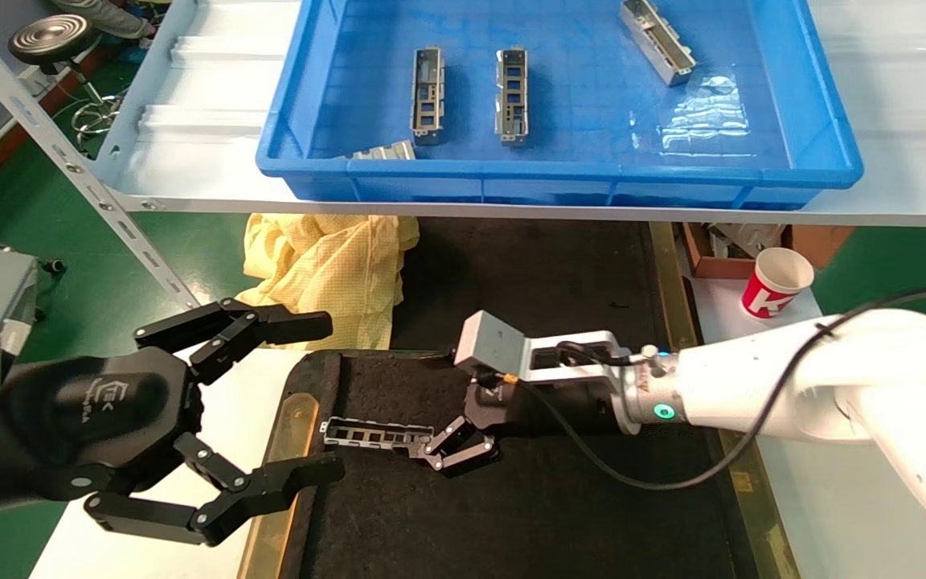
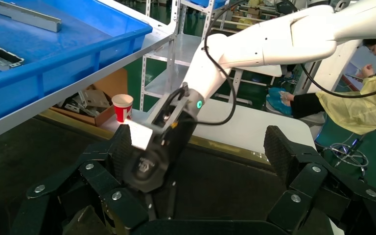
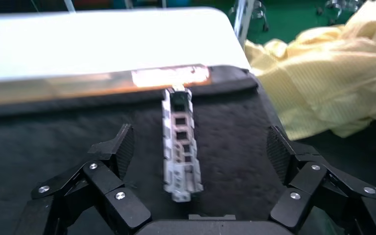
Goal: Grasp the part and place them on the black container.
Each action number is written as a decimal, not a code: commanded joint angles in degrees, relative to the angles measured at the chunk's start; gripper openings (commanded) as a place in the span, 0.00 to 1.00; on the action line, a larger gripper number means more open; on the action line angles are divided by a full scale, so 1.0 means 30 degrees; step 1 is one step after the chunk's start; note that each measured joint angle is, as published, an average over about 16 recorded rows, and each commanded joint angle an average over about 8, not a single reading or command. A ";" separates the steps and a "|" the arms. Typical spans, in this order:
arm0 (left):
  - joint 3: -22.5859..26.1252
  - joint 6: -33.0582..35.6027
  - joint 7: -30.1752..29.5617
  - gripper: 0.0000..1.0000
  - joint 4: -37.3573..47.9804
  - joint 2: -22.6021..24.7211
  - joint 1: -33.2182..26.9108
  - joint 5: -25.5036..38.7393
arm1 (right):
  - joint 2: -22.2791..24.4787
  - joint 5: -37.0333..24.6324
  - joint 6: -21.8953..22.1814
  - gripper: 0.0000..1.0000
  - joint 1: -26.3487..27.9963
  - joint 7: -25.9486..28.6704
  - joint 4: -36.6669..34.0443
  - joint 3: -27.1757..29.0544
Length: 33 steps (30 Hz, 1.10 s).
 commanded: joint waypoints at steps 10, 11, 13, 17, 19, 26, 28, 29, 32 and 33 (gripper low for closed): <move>0.0000 0.0000 0.0000 1.00 0.0000 0.0000 0.0000 0.0000 | 0.2512 0.0317 -0.1168 1.00 -0.1885 0.1828 0.3330 0.3282; 0.0000 0.0000 0.0000 1.00 0.0000 0.0000 0.0000 0.0000 | 0.2745 0.0347 -0.1277 1.00 -0.2060 0.1998 0.3640 0.3587; 0.0000 0.0000 0.0000 1.00 0.0000 0.0000 0.0000 0.0000 | 0.3202 0.0404 -0.1489 1.00 -0.2402 0.2331 0.4246 0.4184; 0.0000 0.0000 0.0000 1.00 0.0000 0.0000 0.0000 0.0000 | 0.4122 0.0520 -0.1917 1.00 -0.3093 0.3000 0.5465 0.5386; 0.0000 0.0000 0.0000 1.00 0.0000 0.0000 0.0000 0.0000 | 0.4578 0.0578 -0.2129 1.00 -0.3435 0.3332 0.6070 0.5982; 0.0000 0.0000 0.0000 1.00 0.0000 0.0000 0.0000 0.0000 | 0.6186 0.0781 -0.2877 1.00 -0.4641 0.4503 0.8202 0.8083; 0.0000 0.0000 0.0000 1.00 0.0000 0.0000 0.0000 0.0000 | 0.6642 0.0839 -0.3089 1.00 -0.4983 0.4835 0.8806 0.8679; 0.0000 0.0000 0.0000 1.00 0.0000 0.0000 0.0000 0.0000 | 0.6873 0.0868 -0.3197 1.00 -0.5157 0.5003 0.9113 0.8981; 0.0000 0.0000 0.0000 1.00 0.0000 0.0000 0.0000 0.0000 | 0.7561 0.0955 -0.3517 1.00 -0.5673 0.5504 1.0026 0.9881; 0.0000 0.0000 0.0000 1.00 0.0000 0.0000 0.0000 0.0000 | 0.7786 0.0983 -0.3622 1.00 -0.5842 0.5668 1.0324 1.0174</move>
